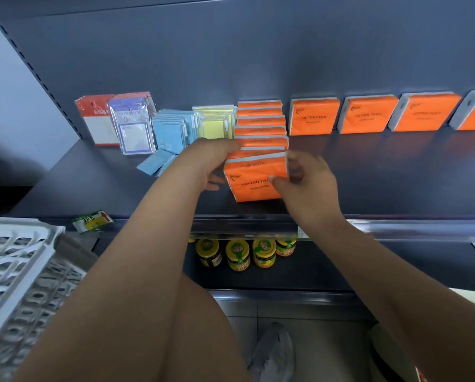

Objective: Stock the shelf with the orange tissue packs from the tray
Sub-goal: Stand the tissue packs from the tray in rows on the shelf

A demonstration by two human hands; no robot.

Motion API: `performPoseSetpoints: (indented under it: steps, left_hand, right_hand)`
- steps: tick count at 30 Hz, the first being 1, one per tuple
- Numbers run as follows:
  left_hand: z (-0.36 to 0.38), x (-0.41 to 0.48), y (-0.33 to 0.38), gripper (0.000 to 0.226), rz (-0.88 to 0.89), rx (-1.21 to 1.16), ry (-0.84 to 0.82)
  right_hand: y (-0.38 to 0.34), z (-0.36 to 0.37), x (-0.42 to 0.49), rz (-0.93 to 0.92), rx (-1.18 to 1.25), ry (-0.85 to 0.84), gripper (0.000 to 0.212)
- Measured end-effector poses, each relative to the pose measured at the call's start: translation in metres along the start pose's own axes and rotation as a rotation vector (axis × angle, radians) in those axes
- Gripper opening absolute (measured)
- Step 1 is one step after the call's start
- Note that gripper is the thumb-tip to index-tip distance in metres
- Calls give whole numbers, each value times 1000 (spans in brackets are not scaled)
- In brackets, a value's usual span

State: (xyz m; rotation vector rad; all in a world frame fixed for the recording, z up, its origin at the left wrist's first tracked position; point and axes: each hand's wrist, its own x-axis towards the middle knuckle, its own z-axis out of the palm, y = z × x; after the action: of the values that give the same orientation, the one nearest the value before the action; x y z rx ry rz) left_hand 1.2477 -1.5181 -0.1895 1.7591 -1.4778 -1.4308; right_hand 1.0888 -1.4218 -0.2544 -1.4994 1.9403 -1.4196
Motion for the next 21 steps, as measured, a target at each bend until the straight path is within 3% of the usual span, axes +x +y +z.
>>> performPoseSetpoints:
  steps: [10,21]
  left_hand:
    - [3,3,-1,43,45,67,-5]
    - [9,3,-1,34,119,168,109]
  right_hand:
    - [0,8,-4,-6,-56,-24,57]
    - [-2,9,-7,12,-139,-70,59]
